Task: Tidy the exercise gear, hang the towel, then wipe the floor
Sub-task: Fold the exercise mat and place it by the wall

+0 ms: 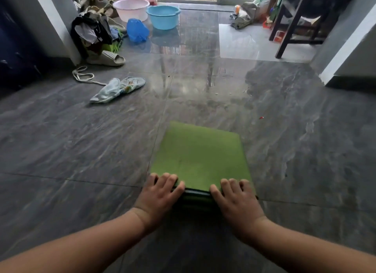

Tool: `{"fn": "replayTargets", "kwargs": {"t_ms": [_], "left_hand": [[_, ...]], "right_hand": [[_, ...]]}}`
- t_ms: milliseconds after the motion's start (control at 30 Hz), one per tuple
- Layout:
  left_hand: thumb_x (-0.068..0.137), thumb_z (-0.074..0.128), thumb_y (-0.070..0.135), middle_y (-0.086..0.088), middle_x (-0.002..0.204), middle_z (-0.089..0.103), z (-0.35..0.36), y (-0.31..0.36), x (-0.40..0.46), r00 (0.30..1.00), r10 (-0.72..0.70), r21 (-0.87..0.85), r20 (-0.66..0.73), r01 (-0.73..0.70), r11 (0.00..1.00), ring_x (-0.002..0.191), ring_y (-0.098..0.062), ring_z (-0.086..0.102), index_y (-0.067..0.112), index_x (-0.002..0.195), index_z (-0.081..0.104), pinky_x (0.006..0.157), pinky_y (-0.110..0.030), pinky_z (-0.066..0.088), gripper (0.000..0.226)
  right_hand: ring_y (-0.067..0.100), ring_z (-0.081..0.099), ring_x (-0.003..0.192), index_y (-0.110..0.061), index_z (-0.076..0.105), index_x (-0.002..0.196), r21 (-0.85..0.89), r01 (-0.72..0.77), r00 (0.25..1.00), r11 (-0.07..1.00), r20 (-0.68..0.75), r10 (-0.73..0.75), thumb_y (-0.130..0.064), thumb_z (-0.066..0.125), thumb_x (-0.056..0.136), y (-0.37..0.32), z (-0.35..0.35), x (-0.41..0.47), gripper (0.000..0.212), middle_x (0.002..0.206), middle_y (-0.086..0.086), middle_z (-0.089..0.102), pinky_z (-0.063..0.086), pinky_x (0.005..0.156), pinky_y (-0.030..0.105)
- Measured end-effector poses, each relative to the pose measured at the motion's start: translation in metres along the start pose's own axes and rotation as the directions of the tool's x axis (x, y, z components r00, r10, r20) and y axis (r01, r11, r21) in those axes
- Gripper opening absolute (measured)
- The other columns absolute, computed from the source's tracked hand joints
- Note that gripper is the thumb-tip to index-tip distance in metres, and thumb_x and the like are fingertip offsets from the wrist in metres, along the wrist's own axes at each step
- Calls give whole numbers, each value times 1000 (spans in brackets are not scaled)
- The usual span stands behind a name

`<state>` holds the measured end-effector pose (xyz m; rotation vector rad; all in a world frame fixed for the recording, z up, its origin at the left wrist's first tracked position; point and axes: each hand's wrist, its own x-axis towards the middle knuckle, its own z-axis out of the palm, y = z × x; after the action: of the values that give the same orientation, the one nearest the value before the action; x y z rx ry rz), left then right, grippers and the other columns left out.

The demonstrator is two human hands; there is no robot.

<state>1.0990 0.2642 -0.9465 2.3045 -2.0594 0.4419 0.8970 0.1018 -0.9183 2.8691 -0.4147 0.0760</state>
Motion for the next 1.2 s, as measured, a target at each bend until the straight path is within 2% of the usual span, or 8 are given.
{"fn": "replayTargets", "kwargs": {"t_ms": [67, 200, 367, 467, 567, 667, 767, 1200], "left_hand": [[82, 39, 24, -15, 117, 65, 22, 29, -31, 950, 73, -23, 304, -70, 997, 100, -34, 64, 19, 122, 44, 80, -43, 42, 41], [98, 41, 26, -24, 154, 21, 31, 69, -58, 582, 243, -198, 776, -142, 970, 138, -42, 27, 19, 149, 14, 102, -57, 32, 59], [93, 36, 65, -11, 120, 56, 16, 65, -32, 767, 176, -285, 617, 8, 959, 108, -34, 55, 21, 122, 46, 82, -42, 45, 53], [96, 36, 53, -5, 103, 67, 17, 48, -1, 884, 56, -311, 464, 104, 945, 94, -32, 66, 22, 106, 49, 71, -36, 47, 36], [91, 46, 33, -8, 114, 64, 25, 18, 45, 941, -65, -273, 331, 161, 948, 107, -31, 59, 18, 120, 53, 82, -38, 45, 34], [91, 47, 31, -11, 157, 31, 36, -13, 92, 909, -222, -256, 352, 322, 912, 146, -29, 21, 18, 151, 30, 119, -45, 17, 64], [97, 36, 46, -2, 166, -7, 61, -32, 121, 845, -247, -166, 475, 362, 917, 151, -26, -13, 34, 156, -1, 120, -53, -7, 71], [89, 14, 70, 2, 162, -23, 148, -11, 85, 785, -263, -131, 561, 398, 908, 147, -25, -28, 46, 150, -19, 114, -63, -15, 73]], "right_hand": [[34, 58, 78, -21, 49, 118, 27, 86, 966, 996, 241, -90, -26, 41, 75, -26, 26, -21, 44, 98, 17, 65, 47, 68, 48], [39, 44, 116, -17, 28, 144, 128, 174, 735, 976, 643, -215, -26, 48, 93, -59, 50, -57, 55, 132, 24, 41, 37, 89, 57], [34, 60, 102, -23, 45, 126, 273, -37, 863, 961, 494, -107, -63, 35, 90, -50, 38, -39, 55, 116, 10, 62, 44, 78, 42], [30, 66, 86, -23, 51, 96, 386, -152, 957, 910, 288, 38, -53, 36, 95, -16, 40, -1, 34, 93, 3, 69, 42, 61, 35], [32, 62, 96, -19, 62, 98, 454, -200, 980, 868, 83, 183, -37, 42, 90, 24, 49, 41, 29, 99, 7, 68, 47, 77, 38], [29, 25, 146, -20, 39, 147, 467, -351, 935, 812, 229, 273, -35, 42, 94, 44, 67, 74, 56, 157, 9, 34, 19, 119, 42], [25, -14, 151, -30, 2, 157, 349, -408, 869, 844, 433, 241, -49, 30, 99, 45, 93, 92, 68, 165, 2, -12, -6, 122, 48], [28, -25, 148, -35, -15, 154, 253, -337, 880, 907, 428, 207, -69, 17, 90, 38, 169, 79, 79, 162, 7, -24, -11, 120, 50]]}}
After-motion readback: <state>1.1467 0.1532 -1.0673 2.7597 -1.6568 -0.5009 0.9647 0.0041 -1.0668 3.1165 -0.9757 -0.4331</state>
